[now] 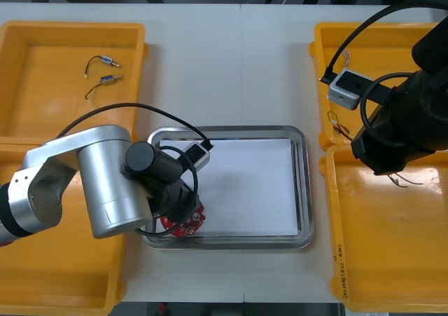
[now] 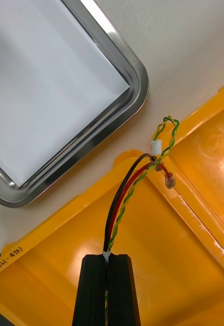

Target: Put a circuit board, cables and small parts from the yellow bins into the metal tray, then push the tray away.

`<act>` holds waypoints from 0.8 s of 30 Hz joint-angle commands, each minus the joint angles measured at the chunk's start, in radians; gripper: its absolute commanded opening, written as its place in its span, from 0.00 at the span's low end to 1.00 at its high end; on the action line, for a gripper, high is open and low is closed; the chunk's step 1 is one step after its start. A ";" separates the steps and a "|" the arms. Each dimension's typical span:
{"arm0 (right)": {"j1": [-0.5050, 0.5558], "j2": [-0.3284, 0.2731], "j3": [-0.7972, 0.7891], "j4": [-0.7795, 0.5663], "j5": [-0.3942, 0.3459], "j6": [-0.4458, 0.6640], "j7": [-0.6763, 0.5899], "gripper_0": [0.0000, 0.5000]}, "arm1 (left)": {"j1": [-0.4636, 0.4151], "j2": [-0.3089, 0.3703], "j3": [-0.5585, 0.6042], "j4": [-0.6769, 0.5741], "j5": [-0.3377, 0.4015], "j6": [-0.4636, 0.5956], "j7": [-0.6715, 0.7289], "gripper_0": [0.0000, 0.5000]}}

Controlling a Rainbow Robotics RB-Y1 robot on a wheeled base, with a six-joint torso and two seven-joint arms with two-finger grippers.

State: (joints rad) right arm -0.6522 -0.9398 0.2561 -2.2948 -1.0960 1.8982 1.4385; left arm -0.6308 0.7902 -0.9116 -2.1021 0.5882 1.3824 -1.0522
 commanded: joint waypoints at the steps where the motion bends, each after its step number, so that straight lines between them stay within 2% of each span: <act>1: -0.033 -0.033 0.009 -0.031 -0.010 -0.014 0.036 0.00 | -0.033 -0.009 0.086 -0.053 0.044 0.061 0.051 1.00; 9: -0.043 -0.013 0.032 -0.038 -0.021 -0.034 0.034 0.00 | -0.033 -0.034 0.214 -0.087 0.120 0.161 0.029 1.00; 13: -0.083 0.009 0.094 -0.038 -0.018 -0.051 0.036 0.00 | -0.033 -0.039 0.309 -0.099 0.159 0.237 0.027 1.00; 18: -0.119 0.064 0.150 -0.037 -0.001 -0.053 0.043 0.00 | -0.033 -0.039 0.431 -0.101 0.222 0.323 0.014 1.00; 24: -0.133 0.157 0.180 -0.038 0.035 -0.053 0.063 0.00 | -0.035 -0.034 0.599 -0.101 0.292 0.446 -0.005 1.00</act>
State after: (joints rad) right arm -0.7476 -0.8383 0.4218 -2.3078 -1.0769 1.8539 1.4408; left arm -0.6309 0.7694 -0.3890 -2.1659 0.8547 1.7842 -1.0523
